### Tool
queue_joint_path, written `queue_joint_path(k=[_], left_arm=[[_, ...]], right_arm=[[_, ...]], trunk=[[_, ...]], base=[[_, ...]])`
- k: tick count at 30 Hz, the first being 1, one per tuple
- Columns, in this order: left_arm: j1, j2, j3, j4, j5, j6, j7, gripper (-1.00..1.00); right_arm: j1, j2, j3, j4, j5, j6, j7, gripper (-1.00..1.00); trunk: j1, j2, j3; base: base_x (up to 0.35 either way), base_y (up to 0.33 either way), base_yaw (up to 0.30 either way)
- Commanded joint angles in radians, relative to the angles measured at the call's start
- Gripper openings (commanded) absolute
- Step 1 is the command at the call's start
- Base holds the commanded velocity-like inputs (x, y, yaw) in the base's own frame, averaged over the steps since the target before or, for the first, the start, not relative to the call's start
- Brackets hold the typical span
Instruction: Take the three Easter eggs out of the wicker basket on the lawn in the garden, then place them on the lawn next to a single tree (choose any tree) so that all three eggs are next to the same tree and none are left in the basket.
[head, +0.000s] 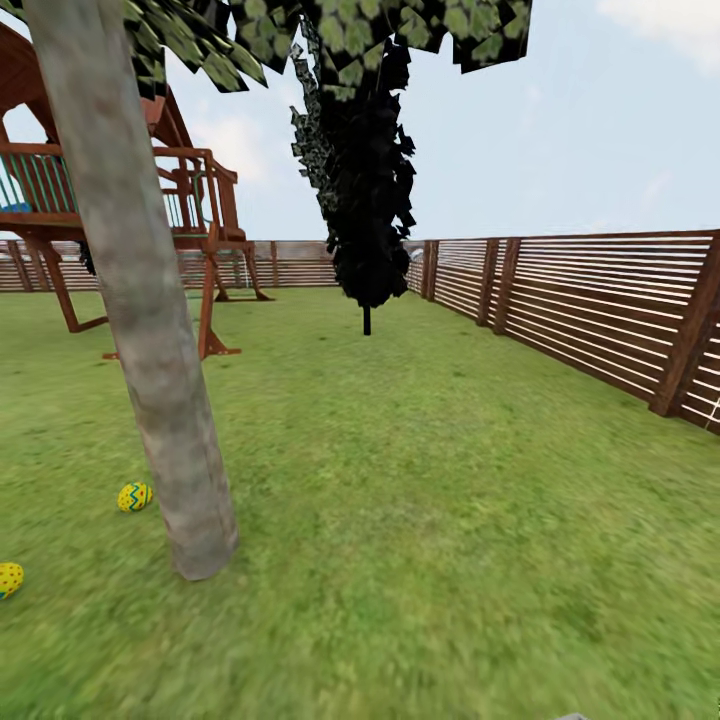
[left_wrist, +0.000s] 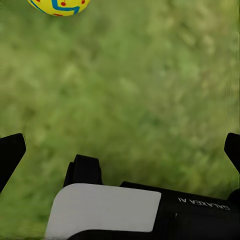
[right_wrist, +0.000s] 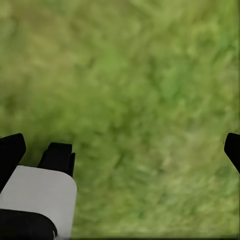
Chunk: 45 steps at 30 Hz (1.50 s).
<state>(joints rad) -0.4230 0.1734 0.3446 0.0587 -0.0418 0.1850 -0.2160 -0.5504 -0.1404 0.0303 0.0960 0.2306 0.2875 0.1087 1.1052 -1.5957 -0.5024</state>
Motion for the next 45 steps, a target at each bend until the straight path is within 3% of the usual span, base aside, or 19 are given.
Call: queue_joint_path(k=[1, 17, 31, 40, 45], left_arm=[[0.002, 0.0, 0.008, 0.002, -0.004, 0.002, -0.002, 1.0], [0.009, -0.005, 0.008, 0.001, -0.004, 0.002, -0.001, 1.0], [0.01, -0.005, 0.008, 0.001, -0.007, 0.002, 0.002, 1.0], [0.01, -0.009, 0.008, 0.001, -0.009, 0.002, 0.001, 1.0], [0.01, -0.01, 0.008, 0.001, -0.009, 0.004, 0.001, 1.0]], right_arm=[[0.0, 0.0, 0.003, 0.001, 0.007, 0.001, 0.005, 1.0], [0.01, 0.02, 0.003, 0.001, 0.014, -0.007, 0.005, 1.0], [0.013, 0.017, 0.003, 0.002, 0.015, -0.003, 0.006, 1.0], [0.013, 0.016, 0.003, 0.001, 0.015, -0.006, 0.01, 1.0], [0.013, 0.025, 0.003, 0.001, 0.016, 0.0, 0.006, 1.0]], trunk=[[-0.004, 0.007, 0.001], [-0.065, 0.119, 0.024], [-0.119, 0.217, 0.046], [-0.154, 0.28, 0.073], [-0.154, 0.28, 0.073]], base=[[0.0, 0.0, 0.0], [0.0, 0.0, 0.0], [0.0, 0.0, 0.0], [0.0, 0.0, 0.037], [0.0, 0.0, 0.252]])
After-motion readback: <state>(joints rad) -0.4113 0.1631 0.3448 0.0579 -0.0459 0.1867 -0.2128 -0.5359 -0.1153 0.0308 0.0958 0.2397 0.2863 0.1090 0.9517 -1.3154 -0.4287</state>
